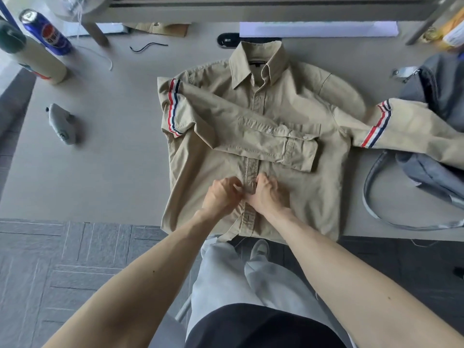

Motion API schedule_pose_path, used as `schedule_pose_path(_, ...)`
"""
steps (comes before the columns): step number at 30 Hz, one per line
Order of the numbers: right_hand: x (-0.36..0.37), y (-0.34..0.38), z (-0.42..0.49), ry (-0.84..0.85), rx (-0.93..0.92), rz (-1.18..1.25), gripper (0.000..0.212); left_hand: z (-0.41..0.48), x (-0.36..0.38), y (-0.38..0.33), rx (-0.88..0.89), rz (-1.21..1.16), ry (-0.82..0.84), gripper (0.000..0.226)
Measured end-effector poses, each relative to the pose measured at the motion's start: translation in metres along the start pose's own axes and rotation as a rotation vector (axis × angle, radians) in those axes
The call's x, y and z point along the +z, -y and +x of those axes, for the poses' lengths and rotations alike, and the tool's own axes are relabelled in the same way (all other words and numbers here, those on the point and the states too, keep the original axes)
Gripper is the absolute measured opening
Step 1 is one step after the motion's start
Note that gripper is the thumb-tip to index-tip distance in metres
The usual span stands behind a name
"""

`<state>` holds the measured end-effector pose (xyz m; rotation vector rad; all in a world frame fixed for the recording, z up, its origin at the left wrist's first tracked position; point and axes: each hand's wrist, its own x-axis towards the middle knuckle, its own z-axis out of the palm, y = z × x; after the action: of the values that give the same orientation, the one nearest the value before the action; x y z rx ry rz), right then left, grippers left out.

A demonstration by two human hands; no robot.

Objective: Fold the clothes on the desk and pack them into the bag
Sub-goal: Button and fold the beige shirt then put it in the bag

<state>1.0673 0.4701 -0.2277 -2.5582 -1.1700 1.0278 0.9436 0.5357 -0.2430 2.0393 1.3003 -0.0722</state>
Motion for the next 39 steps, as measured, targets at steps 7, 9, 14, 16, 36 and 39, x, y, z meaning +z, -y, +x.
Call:
schedule_pose_path(7,0.012,0.003,-0.004,-0.076,-0.052,-0.141,0.065,0.016,-0.001,0.001,0.080,-0.050,0.049,0.013)
schedule_pose_path(9,0.012,-0.002,-0.004,-0.084,-0.059,-0.060,0.048,0.017,-0.001,0.002,0.110,-0.055,0.078,0.018)
schedule_pose_path(14,0.008,-0.014,-0.006,-0.130,-0.060,0.059,0.033,0.021,0.005,-0.002,0.106,0.017,0.082,0.012)
schedule_pose_path(16,0.009,-0.016,-0.006,-0.171,-0.093,0.096,0.027,0.023,0.005,-0.005,0.080,0.047,0.077,0.009)
schedule_pose_path(36,0.002,-0.008,-0.004,-0.229,-0.042,0.145,0.040,0.027,-0.007,-0.005,0.034,-0.100,0.142,0.011)
schedule_pose_path(39,0.001,-0.001,0.003,-0.170,-0.010,0.094,0.038,0.030,-0.006,-0.003,0.047,-0.059,0.160,0.008)
